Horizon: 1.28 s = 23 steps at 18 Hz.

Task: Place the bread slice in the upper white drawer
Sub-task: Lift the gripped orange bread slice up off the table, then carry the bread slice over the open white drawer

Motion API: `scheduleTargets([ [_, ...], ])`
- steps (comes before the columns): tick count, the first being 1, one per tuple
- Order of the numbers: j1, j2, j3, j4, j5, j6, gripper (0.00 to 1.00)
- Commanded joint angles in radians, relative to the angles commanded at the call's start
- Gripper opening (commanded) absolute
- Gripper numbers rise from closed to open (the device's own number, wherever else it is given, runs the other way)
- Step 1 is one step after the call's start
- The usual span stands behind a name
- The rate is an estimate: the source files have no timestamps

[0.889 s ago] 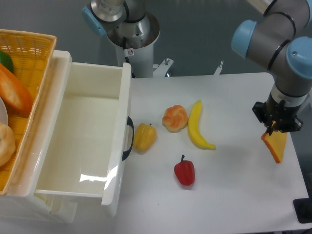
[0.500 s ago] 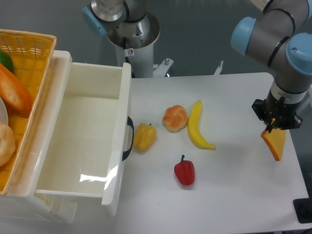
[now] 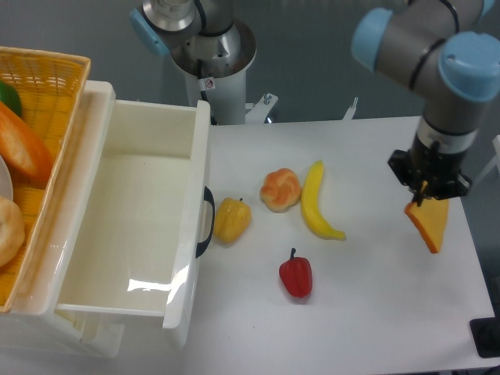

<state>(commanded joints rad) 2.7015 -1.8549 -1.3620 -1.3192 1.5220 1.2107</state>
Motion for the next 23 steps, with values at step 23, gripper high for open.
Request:
scheduleTargets([
  [23,-0.422,0.272,-0.003,0.017,-0.166,-0.727,0.0],
])
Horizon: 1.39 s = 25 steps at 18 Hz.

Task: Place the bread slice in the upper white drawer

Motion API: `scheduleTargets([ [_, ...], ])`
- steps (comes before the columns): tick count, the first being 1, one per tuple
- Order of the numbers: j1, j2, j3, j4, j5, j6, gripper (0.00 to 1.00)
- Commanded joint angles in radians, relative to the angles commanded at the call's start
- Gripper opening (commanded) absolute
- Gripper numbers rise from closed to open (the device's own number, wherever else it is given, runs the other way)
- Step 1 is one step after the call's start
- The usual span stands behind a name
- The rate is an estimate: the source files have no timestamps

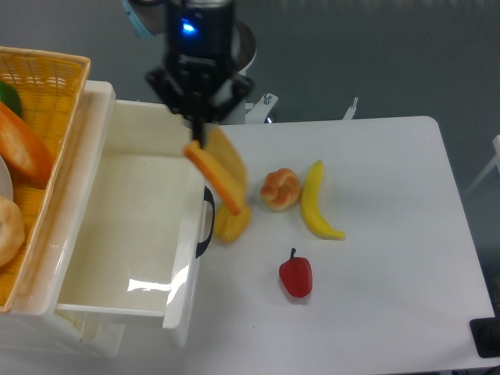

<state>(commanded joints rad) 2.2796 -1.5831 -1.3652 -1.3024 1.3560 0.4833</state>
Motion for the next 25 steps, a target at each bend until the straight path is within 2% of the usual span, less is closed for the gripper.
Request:
scheduleTargets([
  [2,-0.017,-0.002,0.0,0.02,-0.003,-0.008,0.0],
  [5,-0.035,-0.003,-0.015,0.02,-0.003,-0.008,0.01],
  [8,-0.041,-0.005,-0.052,0.028,-0.002,-0.005,0.24],
  [11,-0.051,-0.008,-0.071,0.029,0.005,-0.002,0.37],
  [15,-0.051,-0.008,-0.078,0.032,0.009,0.001,0.49],
  [16,-0.051,-0.008,-0.083,0.034,0.02,0.003,0.62],
  [17,-0.051,-0.008,-0.086,0.034,0.04,0.005,0.88],
  [18,-0.051,-0.009,-0.087,0.032,0.055,0.006,1.0],
  [23,-0.034,-0.014,-0.092,0.031,0.09,0.095,1.0],
  [25,0.023,-0.014,-0.097,0.025,0.115,0.136,1.0],
])
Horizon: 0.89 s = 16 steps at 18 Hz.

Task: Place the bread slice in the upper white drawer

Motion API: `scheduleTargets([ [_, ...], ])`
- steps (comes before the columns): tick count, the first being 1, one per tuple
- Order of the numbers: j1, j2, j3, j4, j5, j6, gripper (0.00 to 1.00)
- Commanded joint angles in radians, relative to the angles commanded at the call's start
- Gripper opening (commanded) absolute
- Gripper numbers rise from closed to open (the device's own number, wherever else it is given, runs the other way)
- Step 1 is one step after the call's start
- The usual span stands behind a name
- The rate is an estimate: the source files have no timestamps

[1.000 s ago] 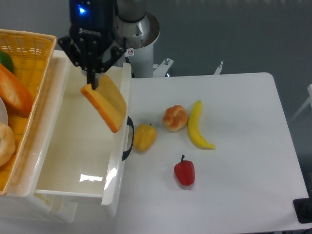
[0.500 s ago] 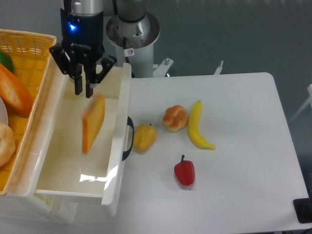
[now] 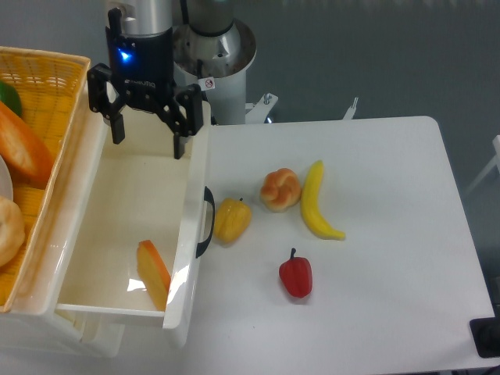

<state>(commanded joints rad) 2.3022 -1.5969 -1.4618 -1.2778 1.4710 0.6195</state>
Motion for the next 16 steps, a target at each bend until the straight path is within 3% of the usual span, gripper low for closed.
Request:
scheduleTargets([
  [6,0.19,-0.032,-0.031,0.012,0.052,0.103,1.0],
  [10,0.342,-0.115,-0.026,0.064,0.052,0.129,1.0],
  [16,0.468,-0.244,-0.003,0.077,0.054,0.411,1.0],
])
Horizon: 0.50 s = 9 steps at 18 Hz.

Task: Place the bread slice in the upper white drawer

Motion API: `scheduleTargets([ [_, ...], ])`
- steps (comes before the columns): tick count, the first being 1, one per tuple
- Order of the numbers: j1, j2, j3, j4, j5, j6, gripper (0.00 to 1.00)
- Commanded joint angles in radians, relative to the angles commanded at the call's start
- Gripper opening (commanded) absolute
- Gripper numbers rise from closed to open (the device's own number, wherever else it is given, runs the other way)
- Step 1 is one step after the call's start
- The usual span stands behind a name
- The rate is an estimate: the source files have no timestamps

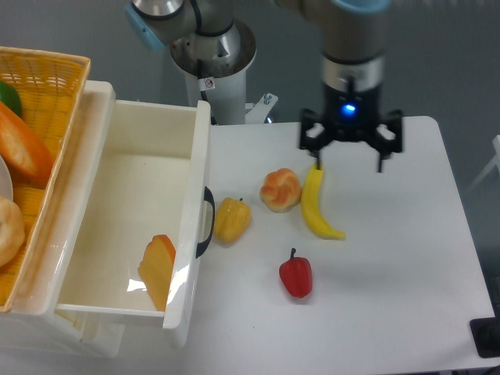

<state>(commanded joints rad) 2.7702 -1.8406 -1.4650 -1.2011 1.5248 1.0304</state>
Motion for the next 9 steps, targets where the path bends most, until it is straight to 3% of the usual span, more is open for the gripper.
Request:
scheduleTargets([
  [4,0.046,-0.112,0.075,0.0,0.005,0.146,1.0],
  [9,0.068,-0.163,0.077,0.002,0.048,0.321,1.0],
])
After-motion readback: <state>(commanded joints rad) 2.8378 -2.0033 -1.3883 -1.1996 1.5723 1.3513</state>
